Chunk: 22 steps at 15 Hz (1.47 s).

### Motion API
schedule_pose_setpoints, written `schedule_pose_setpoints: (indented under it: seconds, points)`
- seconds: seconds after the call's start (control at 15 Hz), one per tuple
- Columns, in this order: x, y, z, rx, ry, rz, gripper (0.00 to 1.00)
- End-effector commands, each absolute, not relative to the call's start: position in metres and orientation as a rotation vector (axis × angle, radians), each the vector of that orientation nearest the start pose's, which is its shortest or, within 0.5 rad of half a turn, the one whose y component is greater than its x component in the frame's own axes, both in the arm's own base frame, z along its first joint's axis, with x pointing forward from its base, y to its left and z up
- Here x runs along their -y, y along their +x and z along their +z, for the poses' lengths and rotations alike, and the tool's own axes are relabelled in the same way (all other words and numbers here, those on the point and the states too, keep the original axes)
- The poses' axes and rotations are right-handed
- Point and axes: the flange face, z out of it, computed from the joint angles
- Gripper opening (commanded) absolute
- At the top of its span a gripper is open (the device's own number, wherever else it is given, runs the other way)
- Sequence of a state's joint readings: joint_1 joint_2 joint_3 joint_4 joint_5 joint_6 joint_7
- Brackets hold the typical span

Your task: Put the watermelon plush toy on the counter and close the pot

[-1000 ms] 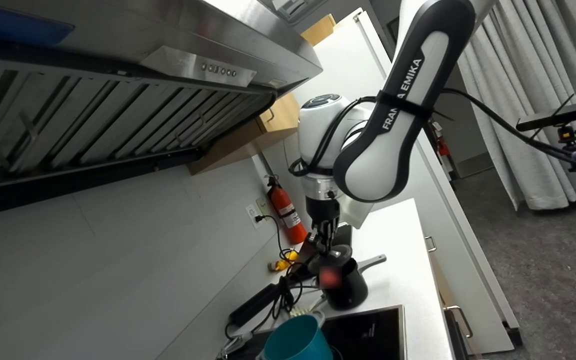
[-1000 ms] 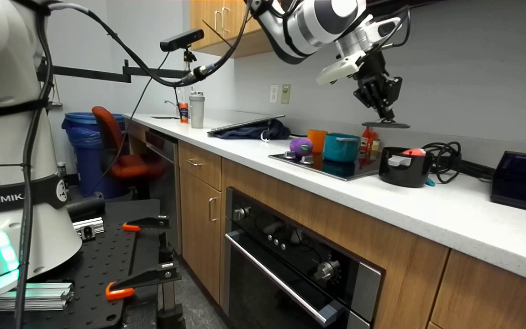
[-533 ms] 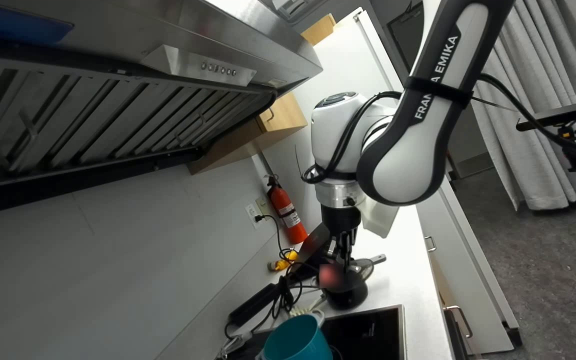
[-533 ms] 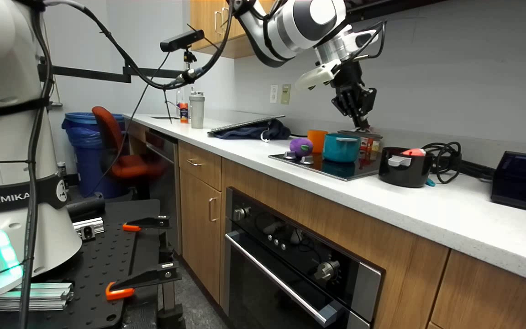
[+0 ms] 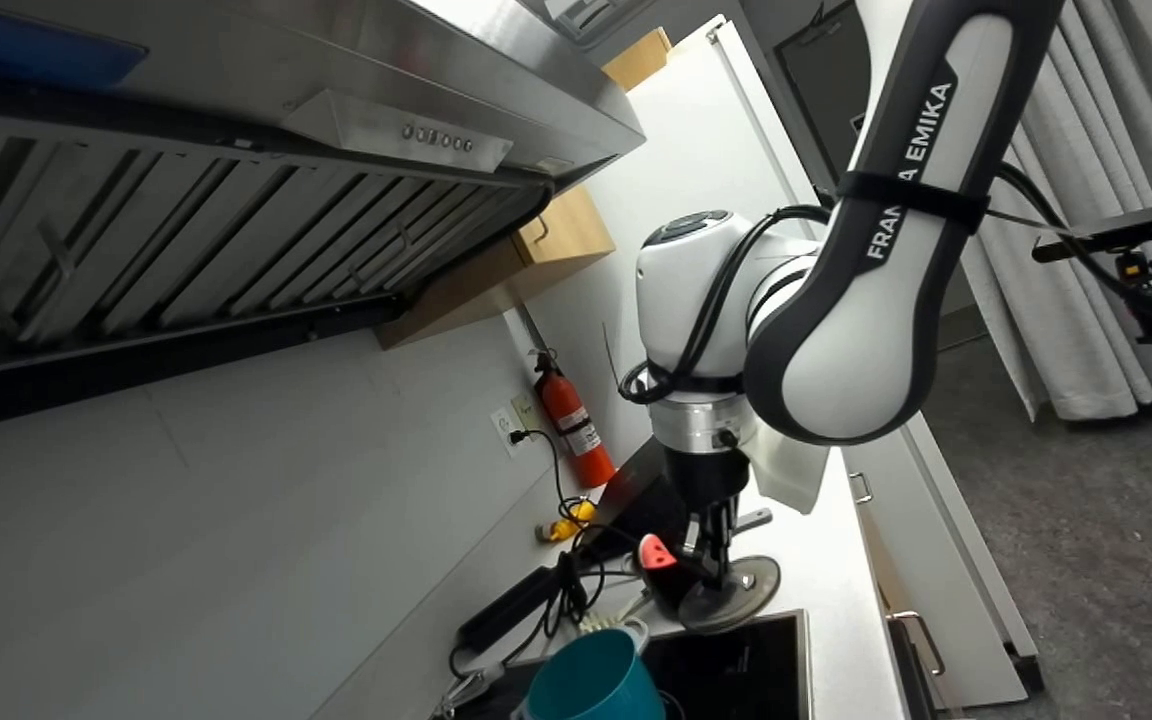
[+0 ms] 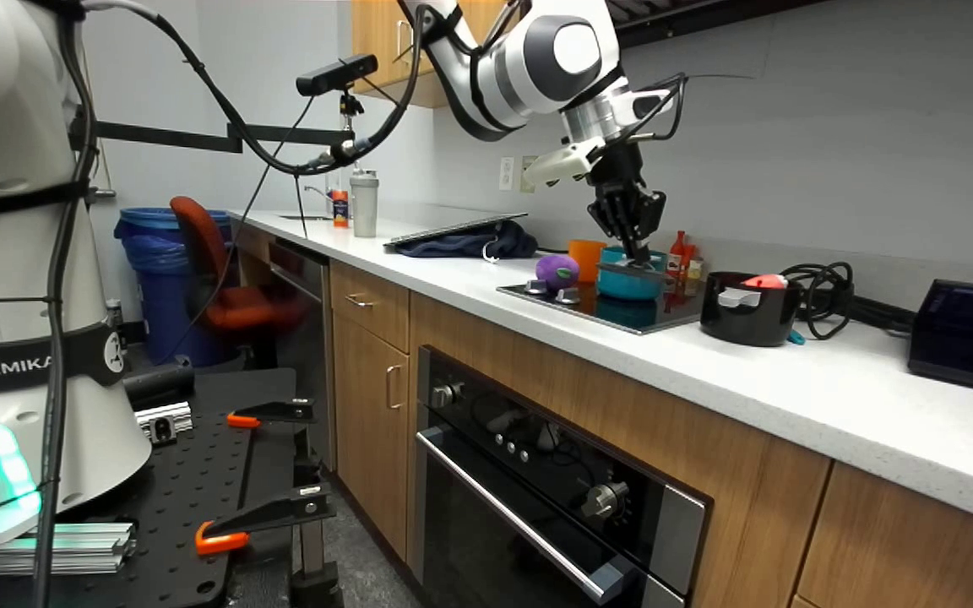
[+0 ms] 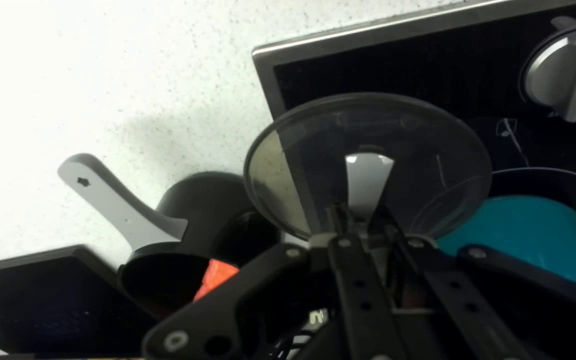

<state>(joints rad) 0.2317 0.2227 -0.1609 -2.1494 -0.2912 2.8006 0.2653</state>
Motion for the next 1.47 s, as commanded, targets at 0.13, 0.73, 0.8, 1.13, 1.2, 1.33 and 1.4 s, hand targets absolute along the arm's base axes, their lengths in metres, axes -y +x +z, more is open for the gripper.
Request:
schedule_pose_setpoints:
  seconds: [0.13, 0.73, 0.8, 1.13, 1.2, 1.33, 1.4]
  points:
    - [-0.058, 0.604, 0.329, 0.115, -3.182, -0.704, 0.03]
    - [-0.050, 0.613, 0.315, 0.097, -3.200, -0.667, 0.91]
    - [-0.049, 0.614, 0.317, 0.095, -3.201, -0.672, 0.99]
    - [-0.038, 0.627, 0.343, 0.043, -3.190, -0.766, 1.00]
    - [-0.035, 0.631, 0.349, 0.025, -3.186, -0.787, 1.00]
    - [-0.027, 0.641, 0.361, -0.020, -3.177, -0.839, 1.00]
    - [-0.023, 0.646, 0.368, -0.048, -3.170, -0.867, 1.00]
